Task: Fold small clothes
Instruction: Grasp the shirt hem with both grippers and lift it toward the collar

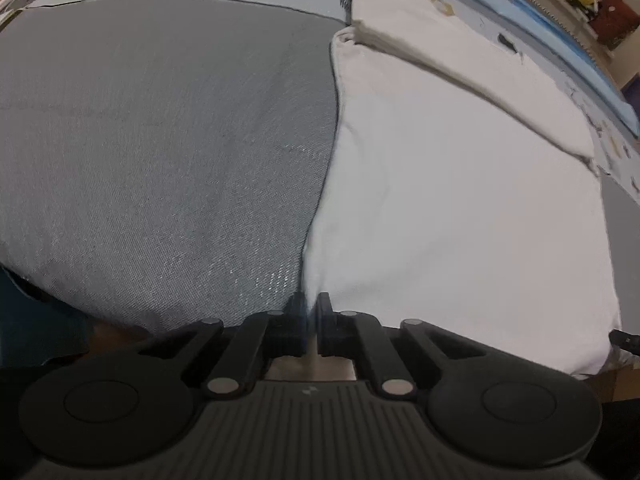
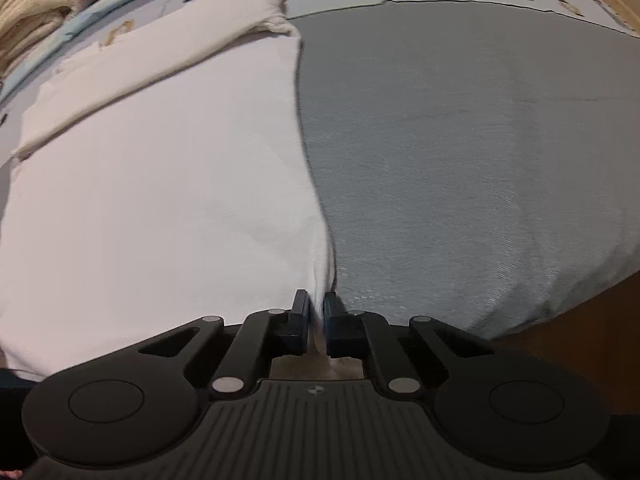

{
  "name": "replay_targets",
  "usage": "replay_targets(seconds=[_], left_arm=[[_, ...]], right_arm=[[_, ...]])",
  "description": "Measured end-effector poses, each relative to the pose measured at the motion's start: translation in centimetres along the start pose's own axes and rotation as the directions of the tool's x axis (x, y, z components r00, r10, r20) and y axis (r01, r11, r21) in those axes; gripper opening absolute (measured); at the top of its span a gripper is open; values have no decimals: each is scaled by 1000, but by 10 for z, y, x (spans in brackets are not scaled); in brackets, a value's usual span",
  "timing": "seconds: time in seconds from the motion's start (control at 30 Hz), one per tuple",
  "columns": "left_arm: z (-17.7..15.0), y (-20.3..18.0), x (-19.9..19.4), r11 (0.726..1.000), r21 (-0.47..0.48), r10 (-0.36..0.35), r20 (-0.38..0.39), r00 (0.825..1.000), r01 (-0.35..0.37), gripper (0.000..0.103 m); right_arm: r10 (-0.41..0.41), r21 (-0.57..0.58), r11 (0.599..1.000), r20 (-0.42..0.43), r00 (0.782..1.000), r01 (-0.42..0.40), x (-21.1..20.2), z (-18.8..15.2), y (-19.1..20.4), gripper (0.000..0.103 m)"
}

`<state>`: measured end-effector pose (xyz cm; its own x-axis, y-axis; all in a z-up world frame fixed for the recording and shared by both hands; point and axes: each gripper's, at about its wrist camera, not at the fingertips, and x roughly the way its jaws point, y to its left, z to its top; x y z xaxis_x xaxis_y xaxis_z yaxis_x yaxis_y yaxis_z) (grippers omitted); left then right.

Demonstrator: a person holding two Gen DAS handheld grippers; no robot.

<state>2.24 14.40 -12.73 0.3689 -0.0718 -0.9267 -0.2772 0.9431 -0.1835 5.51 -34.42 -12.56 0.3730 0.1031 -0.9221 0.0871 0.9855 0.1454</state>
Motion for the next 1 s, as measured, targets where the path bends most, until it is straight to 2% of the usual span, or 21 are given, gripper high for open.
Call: replay_targets(seconds=[0.13,0.27,0.43,0.47,0.53,0.6,0.8,0.9,1.0], left_arm=[[0,-1,-9,1000,6,-10,31,999,10,5],[-1,0,0,1000,-7,-8,-22,1000,8,10],[1,-7,5,1000,21,7,-23,1000,-6,12],[0,-8,5,1000,26,9,-21,1000,-9,12],[-1,-11,5,999,51,18,-14,1000,-17,9],[-2,-16,4,997,73,21,-1,1000,-20,6],[-3,-24,-13,993,119,1,72,997,-10,4],[-2,-32,-32,987,161,-17,126,992,-4,4],[0,-38,-57,981,195,-58,168,984,25,4]], right_arm=[[44,42,998,27,999,-45,-7,3,-3,7],[-27,41,999,-20,999,28,2,0,-5,11],[-42,-9,999,-17,999,42,2,-1,3,15],[-40,-16,999,-16,999,40,2,-2,4,14],[-22,-24,999,-5,1000,22,1,-3,6,7],[-1,-24,1000,9,1000,1,-3,-4,8,6],[71,11,997,122,990,-73,-27,7,6,5],[111,10,993,196,974,-116,-51,10,5,5],[153,-18,988,275,949,-154,-82,16,4,4]])
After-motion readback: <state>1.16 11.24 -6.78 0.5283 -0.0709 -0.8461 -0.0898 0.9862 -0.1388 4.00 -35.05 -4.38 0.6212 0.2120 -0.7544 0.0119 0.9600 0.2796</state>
